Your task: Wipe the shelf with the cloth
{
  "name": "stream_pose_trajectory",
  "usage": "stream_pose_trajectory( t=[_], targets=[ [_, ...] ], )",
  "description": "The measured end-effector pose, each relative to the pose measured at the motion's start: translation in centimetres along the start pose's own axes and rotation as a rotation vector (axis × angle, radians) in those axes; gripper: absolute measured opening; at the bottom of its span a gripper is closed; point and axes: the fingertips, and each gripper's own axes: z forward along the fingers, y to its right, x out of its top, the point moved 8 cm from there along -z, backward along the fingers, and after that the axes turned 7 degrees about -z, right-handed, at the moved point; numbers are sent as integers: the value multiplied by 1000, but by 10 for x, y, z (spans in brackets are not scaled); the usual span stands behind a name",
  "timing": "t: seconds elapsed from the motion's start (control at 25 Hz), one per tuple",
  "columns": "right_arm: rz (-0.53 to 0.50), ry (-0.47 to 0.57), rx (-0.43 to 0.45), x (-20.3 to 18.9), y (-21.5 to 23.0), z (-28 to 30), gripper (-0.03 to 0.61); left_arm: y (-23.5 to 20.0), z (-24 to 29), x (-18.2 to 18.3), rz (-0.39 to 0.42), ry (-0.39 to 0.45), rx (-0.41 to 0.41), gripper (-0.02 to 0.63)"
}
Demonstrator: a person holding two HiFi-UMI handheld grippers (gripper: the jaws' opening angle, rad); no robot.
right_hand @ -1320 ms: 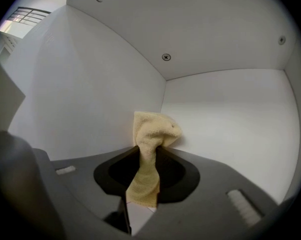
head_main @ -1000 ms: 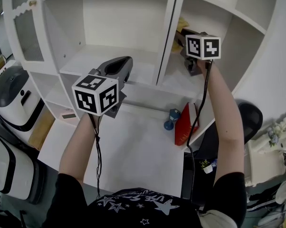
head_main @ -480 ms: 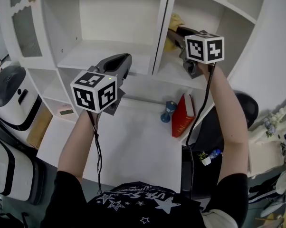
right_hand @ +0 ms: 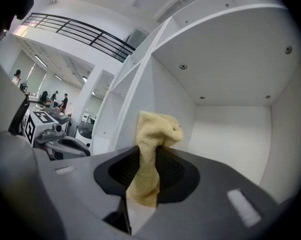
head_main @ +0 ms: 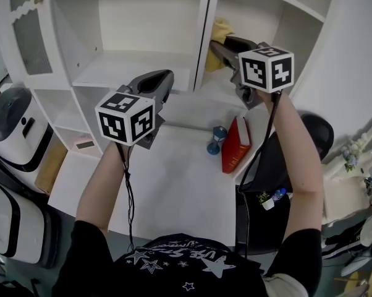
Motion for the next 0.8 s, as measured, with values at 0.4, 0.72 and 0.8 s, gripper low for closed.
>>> stream_pose_trajectory(
  t=[0.4, 0.72, 0.8],
  targets=[
    [8, 24, 27, 0, -15, -17, 124, 7, 6, -4, -2, -6, -18, 0],
    [73, 56, 73, -3, -10, -25, 126, 5, 8, -4, -12, -4, -17, 0],
    [100, 66, 58, -5, -3, -26, 126, 2, 8, -3, -13, -4, -13, 0]
  ],
)
